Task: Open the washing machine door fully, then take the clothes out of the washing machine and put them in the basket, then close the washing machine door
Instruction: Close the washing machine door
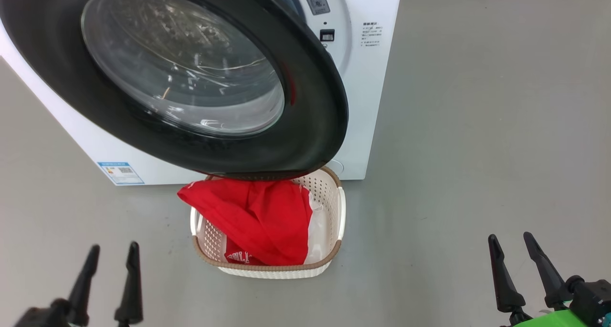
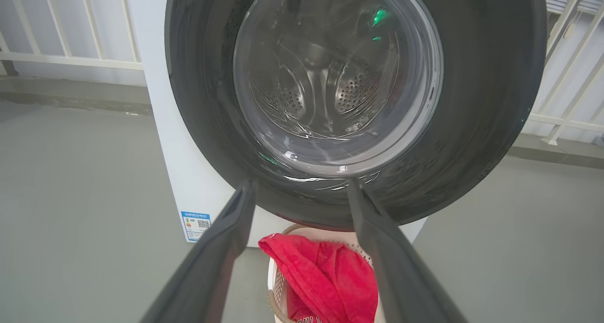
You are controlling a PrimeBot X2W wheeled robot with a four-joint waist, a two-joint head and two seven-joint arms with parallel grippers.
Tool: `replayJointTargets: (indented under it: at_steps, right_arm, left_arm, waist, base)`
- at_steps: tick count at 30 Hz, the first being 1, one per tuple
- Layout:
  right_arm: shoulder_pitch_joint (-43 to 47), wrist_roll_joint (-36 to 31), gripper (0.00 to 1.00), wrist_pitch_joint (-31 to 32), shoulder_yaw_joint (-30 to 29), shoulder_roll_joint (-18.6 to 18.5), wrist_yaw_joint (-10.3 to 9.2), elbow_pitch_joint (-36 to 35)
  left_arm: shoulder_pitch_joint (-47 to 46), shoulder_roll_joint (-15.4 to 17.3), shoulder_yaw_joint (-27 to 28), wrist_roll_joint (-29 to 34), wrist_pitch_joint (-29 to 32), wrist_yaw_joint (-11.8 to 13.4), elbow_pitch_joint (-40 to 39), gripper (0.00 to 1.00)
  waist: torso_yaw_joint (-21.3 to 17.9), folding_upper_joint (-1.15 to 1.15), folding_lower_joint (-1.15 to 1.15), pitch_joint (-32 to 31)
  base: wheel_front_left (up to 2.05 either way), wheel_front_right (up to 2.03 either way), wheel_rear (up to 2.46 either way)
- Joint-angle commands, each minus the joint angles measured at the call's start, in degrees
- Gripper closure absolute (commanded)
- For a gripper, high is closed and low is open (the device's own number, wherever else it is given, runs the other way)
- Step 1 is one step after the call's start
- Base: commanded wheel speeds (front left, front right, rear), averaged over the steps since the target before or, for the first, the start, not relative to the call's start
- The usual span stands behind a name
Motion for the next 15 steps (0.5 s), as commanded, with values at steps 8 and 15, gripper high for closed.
replayJointTargets:
  at_steps: [8, 15]
  right_arm:
    - [-0.62, -0.02, 0.0, -0.36, 1.16, -0.89, 0.36, -1.21]
    - [-0.83, -0.1, 0.0, -0.36, 1.29, -1.03, 0.36, -1.09]
  left_arm:
    - [0.73, -1.86, 2.87, 3.18, -0.7, -0.31, 0.03, 0.0]
    - [0.49, -2.01, 2.76, 3.29, -0.7, -0.31, 0.43, 0.0]
  waist:
    - [0.1, 0.0, 0.0, -0.26]
    - [0.18, 0.0, 0.0, -0.33]
  base:
    - [0.0, 0.0, 0.0]
    - [0.0, 0.0, 0.0]
